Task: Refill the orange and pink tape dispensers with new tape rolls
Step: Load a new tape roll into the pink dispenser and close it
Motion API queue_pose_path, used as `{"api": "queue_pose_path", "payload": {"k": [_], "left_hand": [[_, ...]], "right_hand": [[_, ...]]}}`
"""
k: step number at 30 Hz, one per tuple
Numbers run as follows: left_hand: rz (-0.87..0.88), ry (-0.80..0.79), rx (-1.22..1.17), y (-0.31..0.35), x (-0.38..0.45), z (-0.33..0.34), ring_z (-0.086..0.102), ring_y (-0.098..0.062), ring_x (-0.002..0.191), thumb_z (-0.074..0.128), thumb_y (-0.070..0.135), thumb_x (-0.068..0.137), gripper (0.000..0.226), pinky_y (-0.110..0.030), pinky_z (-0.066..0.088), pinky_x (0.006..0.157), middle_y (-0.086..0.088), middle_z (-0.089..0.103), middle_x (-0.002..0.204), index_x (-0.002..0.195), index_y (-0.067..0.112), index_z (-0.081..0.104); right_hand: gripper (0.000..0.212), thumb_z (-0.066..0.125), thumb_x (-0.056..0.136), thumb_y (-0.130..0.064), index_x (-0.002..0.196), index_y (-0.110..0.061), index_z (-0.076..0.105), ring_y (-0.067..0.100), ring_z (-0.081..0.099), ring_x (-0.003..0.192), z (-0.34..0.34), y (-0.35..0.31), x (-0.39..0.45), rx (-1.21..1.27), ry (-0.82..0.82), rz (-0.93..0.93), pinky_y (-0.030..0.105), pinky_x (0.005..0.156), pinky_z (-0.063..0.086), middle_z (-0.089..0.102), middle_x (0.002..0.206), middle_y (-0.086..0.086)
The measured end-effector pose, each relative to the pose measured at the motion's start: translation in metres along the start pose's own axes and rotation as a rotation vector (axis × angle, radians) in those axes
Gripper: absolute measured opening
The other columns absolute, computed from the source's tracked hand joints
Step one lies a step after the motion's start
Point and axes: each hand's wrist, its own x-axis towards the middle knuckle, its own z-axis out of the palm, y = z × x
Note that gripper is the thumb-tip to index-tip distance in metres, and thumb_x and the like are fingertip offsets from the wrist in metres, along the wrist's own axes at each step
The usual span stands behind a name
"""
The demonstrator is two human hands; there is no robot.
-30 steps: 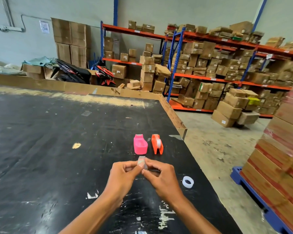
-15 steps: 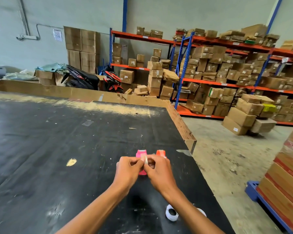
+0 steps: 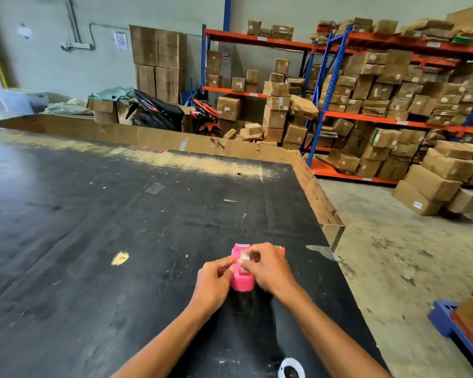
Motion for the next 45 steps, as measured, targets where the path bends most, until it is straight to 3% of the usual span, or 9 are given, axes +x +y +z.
{"api": "queue_pose_path", "payload": {"k": [10,14,16,21,29,32,38,43,45], "left_hand": [[0.028,0.025,0.021,-0.004,0.000,0.002,0.060,0.020,0.068,0.056,0.007,0.091,0.029,0.003,0.045,0.065,0.009,0.069,0.101,0.117,0.014,0.067],[0.023,0.028,0.013,-0.007,0.001,0.002,0.065,-0.002,0.084,0.057,0.007,0.090,0.029,-0.005,0.050,0.070,0.024,0.072,0.086,0.114,0.017,0.069],[0.020,0.036,0.016,-0.009,0.003,0.003,0.067,-0.006,0.092,0.058,0.009,0.090,0.029,-0.006,0.051,0.072,0.019,0.073,0.093,0.116,0.017,0.069],[0.023,0.043,-0.011,-0.012,0.002,0.003,0.066,-0.001,0.087,0.060,0.015,0.090,0.028,-0.004,0.050,0.068,0.013,0.071,0.095,0.117,0.017,0.067],[0.037,0.029,0.018,-0.015,0.004,0.003,0.066,-0.001,0.094,0.058,0.013,0.091,0.029,-0.004,0.050,0.070,0.007,0.071,0.112,0.117,0.019,0.068],[0.025,0.043,0.015,-0.013,0.005,0.003,0.063,0.004,0.087,0.057,0.013,0.091,0.030,-0.001,0.048,0.067,0.007,0.069,0.113,0.120,0.015,0.066],[0.012,0.038,0.058,-0.013,0.006,0.003,0.064,-0.002,0.100,0.056,0.016,0.092,0.030,-0.001,0.047,0.074,0.009,0.068,0.116,0.120,0.017,0.066],[-0.014,0.016,0.047,-0.013,0.006,0.002,0.068,-0.019,0.103,0.055,0.016,0.092,0.028,-0.021,0.054,0.082,0.003,0.072,0.112,0.118,0.019,0.067],[-0.023,0.023,0.052,-0.012,0.006,0.003,0.069,-0.019,0.102,0.056,0.016,0.092,0.027,-0.017,0.053,0.079,0.003,0.073,0.110,0.116,0.019,0.068]], "right_hand": [[0.015,0.073,0.077,-0.027,0.087,-0.016,0.076,0.014,0.053,0.073,-0.005,0.010,0.016,-0.004,-0.121,-0.080,0.026,0.066,0.038,0.058,0.071,-0.004],[0.016,0.072,0.078,-0.033,0.080,-0.018,0.077,0.011,0.051,0.066,-0.016,0.014,0.025,0.015,-0.214,-0.160,0.036,0.065,0.044,0.052,0.061,-0.009],[0.014,0.077,0.073,-0.029,0.079,-0.016,0.076,0.013,0.053,0.072,-0.020,0.015,0.032,-0.002,-0.224,-0.197,0.041,0.071,0.048,0.051,0.065,-0.008],[0.038,0.082,0.065,-0.033,0.100,-0.021,0.071,0.014,0.057,0.075,-0.015,0.022,0.045,-0.014,-0.305,-0.191,0.041,0.077,0.051,0.058,0.073,-0.010],[0.008,0.079,0.073,-0.014,0.071,-0.008,0.073,0.001,0.050,0.052,-0.020,0.020,0.060,0.088,-0.321,-0.276,0.018,0.054,0.040,0.062,0.058,-0.001],[0.008,0.076,0.076,-0.014,0.073,-0.007,0.075,-0.002,0.049,0.042,-0.018,0.022,0.078,0.050,-0.313,-0.259,0.020,0.051,0.039,0.059,0.052,-0.007],[0.011,0.076,0.077,-0.015,0.079,-0.005,0.076,0.004,0.055,0.057,-0.014,0.027,0.106,0.087,-0.330,-0.247,0.021,0.057,0.042,0.066,0.063,0.003],[0.009,0.077,0.076,-0.018,0.076,-0.009,0.077,0.004,0.053,0.054,-0.009,0.034,0.120,0.087,-0.451,-0.184,0.025,0.060,0.045,0.065,0.059,-0.001],[0.006,0.075,0.078,-0.015,0.072,-0.012,0.076,0.012,0.059,0.063,-0.006,0.037,0.125,0.110,-0.529,-0.129,0.031,0.067,0.050,0.068,0.066,0.005]]}}
